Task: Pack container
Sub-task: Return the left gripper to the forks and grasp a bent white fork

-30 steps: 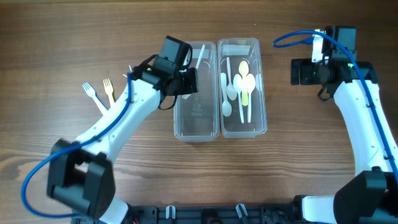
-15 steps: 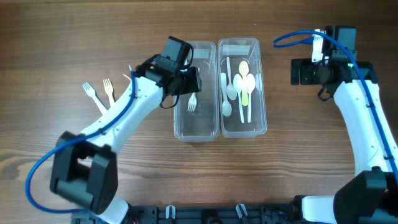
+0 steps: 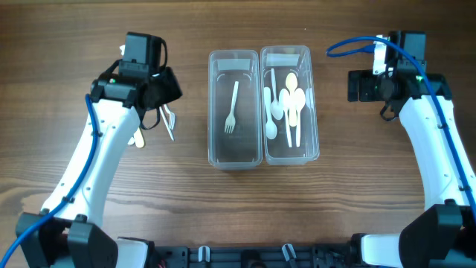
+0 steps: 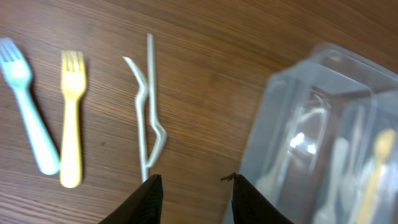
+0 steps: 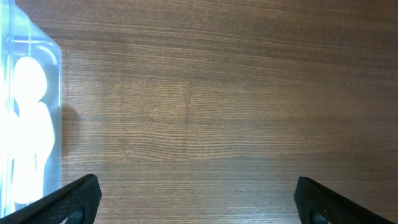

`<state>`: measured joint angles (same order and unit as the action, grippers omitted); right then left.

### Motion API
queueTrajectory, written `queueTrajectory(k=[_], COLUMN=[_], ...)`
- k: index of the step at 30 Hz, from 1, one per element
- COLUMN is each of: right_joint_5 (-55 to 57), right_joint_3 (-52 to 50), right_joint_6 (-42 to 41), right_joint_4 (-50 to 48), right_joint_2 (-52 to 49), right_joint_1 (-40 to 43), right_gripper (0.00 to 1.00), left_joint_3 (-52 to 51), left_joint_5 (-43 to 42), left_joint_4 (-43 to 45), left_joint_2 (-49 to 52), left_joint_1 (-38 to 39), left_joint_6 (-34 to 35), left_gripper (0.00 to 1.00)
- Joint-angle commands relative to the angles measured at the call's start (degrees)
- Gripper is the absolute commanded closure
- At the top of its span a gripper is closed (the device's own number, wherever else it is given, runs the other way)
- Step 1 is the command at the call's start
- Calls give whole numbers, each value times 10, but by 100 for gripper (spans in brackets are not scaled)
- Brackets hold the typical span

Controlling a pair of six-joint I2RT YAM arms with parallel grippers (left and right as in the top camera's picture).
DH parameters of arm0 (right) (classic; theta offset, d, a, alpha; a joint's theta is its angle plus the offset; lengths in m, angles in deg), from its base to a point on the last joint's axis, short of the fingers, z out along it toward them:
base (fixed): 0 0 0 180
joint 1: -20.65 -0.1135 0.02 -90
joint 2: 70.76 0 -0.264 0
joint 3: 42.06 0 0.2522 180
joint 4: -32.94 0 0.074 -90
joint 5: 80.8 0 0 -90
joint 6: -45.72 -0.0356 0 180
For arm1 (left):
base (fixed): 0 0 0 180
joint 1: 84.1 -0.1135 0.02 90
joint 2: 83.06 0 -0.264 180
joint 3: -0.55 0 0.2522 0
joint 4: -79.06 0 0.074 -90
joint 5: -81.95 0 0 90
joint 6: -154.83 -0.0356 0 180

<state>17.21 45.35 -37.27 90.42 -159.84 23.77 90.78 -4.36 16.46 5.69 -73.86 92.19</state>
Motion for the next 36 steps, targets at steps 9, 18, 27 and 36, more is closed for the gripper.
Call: queueTrajectory(k=[9, 18, 27, 36], right_joint_5=[12, 12, 12, 12], right_joint_3=[10, 10, 10, 10], right_joint_6=[5, 5, 5, 5], right_joint_4=[0, 0, 0, 0], right_joint_2=[8, 8, 8, 8], right_joint_1=[1, 1, 1, 1], right_gripper=[0, 0, 0, 0], left_joint_3=[4, 4, 4, 4], left_joint_5=[28, -23, -24, -26], left_joint_4=[10, 58, 88, 97], left_joint_2=[120, 201, 236, 246], left_joint_1=[-79, -98, -98, -98], left_joint_6=[-1, -57, -61, -62], left_gripper=[70, 72, 71, 72])
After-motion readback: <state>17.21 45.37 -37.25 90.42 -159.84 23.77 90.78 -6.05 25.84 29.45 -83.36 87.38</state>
